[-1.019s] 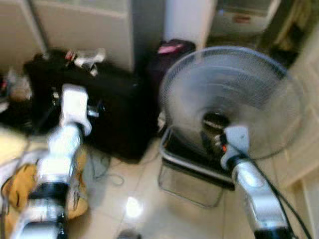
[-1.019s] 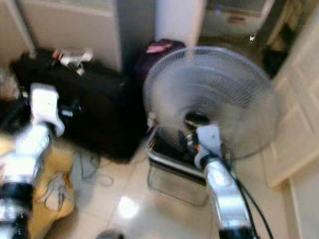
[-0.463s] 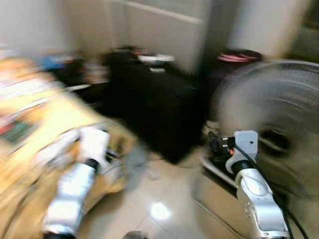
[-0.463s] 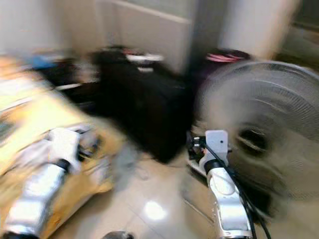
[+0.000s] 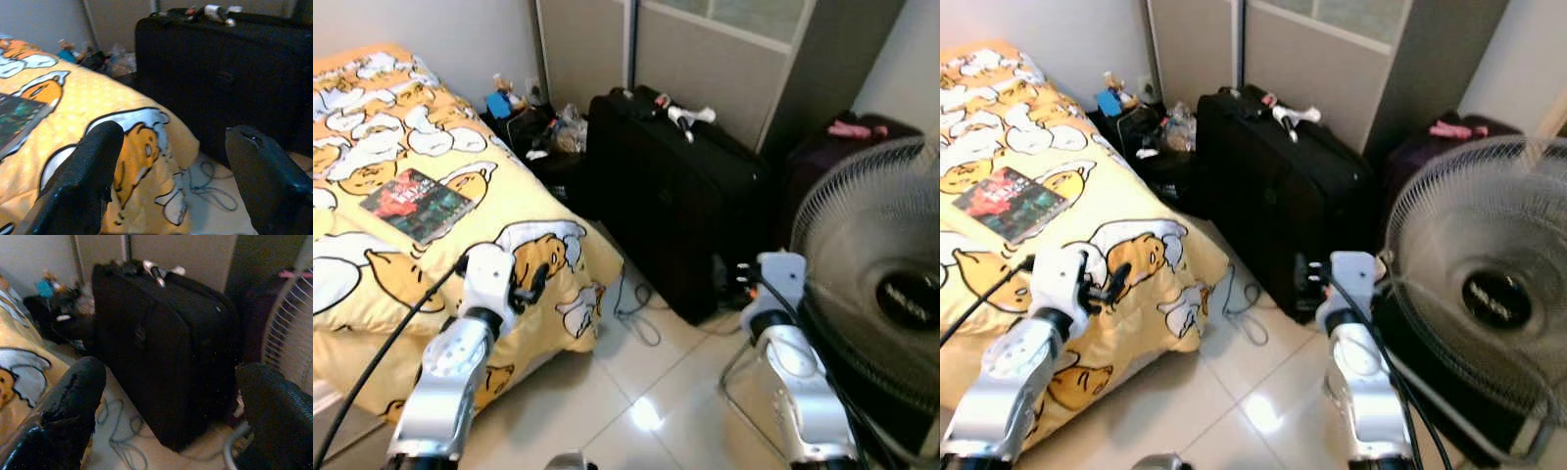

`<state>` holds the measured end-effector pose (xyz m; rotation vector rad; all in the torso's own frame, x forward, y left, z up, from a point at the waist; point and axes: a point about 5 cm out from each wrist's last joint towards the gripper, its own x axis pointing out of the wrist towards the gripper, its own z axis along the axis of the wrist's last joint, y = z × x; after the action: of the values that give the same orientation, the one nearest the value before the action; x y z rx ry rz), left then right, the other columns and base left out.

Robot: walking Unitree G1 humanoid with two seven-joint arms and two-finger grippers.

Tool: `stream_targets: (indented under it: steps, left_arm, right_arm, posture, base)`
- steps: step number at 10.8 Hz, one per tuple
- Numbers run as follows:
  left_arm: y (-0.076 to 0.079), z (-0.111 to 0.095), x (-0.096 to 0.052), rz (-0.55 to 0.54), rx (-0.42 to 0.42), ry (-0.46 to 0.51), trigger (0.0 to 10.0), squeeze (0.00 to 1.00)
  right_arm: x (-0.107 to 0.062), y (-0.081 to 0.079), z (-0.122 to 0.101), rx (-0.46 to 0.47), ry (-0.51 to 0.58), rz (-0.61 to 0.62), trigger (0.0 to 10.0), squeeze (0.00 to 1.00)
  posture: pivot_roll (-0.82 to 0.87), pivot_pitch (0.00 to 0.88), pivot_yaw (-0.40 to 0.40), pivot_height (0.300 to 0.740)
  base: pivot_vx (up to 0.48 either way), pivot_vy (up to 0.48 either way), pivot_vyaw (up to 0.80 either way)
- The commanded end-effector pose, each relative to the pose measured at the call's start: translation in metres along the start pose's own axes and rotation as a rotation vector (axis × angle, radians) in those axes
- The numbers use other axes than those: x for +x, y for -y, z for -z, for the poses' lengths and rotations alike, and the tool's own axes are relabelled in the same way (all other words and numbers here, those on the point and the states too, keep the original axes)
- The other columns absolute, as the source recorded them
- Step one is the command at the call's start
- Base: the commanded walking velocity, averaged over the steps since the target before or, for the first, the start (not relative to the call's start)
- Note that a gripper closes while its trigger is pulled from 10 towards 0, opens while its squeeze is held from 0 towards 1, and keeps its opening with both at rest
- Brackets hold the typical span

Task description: Clean up the room

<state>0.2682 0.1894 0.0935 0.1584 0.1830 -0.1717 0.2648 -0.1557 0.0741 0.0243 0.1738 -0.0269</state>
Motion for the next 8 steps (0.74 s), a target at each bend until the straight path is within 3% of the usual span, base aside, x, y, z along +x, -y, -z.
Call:
stream_targets:
  steps: [1, 2, 4, 5, 8]
  left_arm:
    - [-0.001, -0.004, 0.002, 0.004, 0.001, 0.005, 10.0, 0.00]
    - [-0.002, -0.005, 0.005, 0.008, 0.008, 0.005, 10.0, 0.00]
    - [0.002, -0.006, 0.010, 0.007, 0.002, -0.003, 10.0, 0.00]
    - [-0.002, -0.012, 0.014, -0.006, 0.036, 0.001, 10.0, 0.00]
    - [-0.008, -0.009, 0.014, -0.039, 0.006, -0.011, 10.0, 0.00]
  right_arm:
    - [0.001, 0.000, 0.000, 0.015, -0.005, -0.003, 10.0, 0.17]
    - [0.003, 0.004, -0.002, 0.019, 0.008, -0.001, 10.0, 0.00]
    - [0.016, 0.011, -0.012, 0.025, 0.020, 0.004, 10.0, 0.00]
    - [0.019, 0.006, -0.013, 0.055, 0.013, -0.006, 10.0, 0.00]
    - [0.022, -0.006, -0.014, 0.023, 0.003, -0.060, 10.0, 0.00]
  posture:
    - [0.03, 0.000, -0.008, 0.740]
    - [0.01, 0.000, 0.004, 0.740]
    - [0.05, 0.000, 0.013, 0.740]
    - [0.06, 0.000, 0.015, 0.740]
    - [0.05, 0.000, 0.029, 0.740]
  base:
    - [0.000, 0.255, 0.00]
    - [0.000, 0.251, 0.00]
    - [0.000, 0.251, 0.00]
    - [0.000, 0.326, 0.00]
    - [0.000, 0.326, 0.00]
